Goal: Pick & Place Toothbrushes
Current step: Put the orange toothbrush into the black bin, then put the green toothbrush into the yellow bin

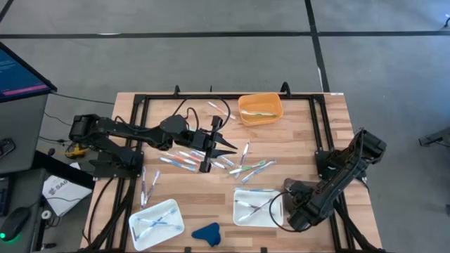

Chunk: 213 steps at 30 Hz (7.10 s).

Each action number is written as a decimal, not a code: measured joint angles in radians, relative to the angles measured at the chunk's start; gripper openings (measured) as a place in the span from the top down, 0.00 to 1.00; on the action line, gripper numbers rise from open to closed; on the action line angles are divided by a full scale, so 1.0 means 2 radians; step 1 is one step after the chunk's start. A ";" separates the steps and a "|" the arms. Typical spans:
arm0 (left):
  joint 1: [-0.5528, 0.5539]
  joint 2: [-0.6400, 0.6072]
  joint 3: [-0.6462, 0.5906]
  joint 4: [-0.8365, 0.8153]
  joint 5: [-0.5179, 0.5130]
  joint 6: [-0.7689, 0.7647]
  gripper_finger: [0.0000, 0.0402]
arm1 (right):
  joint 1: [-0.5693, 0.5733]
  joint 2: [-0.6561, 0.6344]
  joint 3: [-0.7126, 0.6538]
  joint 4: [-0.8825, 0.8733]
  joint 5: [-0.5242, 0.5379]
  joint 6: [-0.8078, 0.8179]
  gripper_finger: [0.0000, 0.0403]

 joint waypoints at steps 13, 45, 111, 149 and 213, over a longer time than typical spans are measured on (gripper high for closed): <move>0.000 0.000 0.000 -0.010 0.000 -0.003 0.88 | 0.000 0.000 0.042 -0.047 0.025 -0.046 0.52; -0.072 0.000 0.000 -0.196 0.005 -0.139 0.88 | -0.057 -0.056 0.273 0.056 0.403 -0.634 0.42; -0.028 0.000 -0.032 -0.552 -0.500 -0.442 0.88 | -0.487 -0.180 -0.031 0.385 -0.144 -0.774 0.42; 0.112 0.128 -0.137 -0.314 -0.320 -0.414 0.88 | -0.376 -0.302 -0.048 0.435 -0.089 -0.800 0.42; 0.124 0.138 0.058 -0.662 -0.269 0.078 0.46 | -0.391 -0.302 -0.048 0.395 -0.092 -0.807 0.42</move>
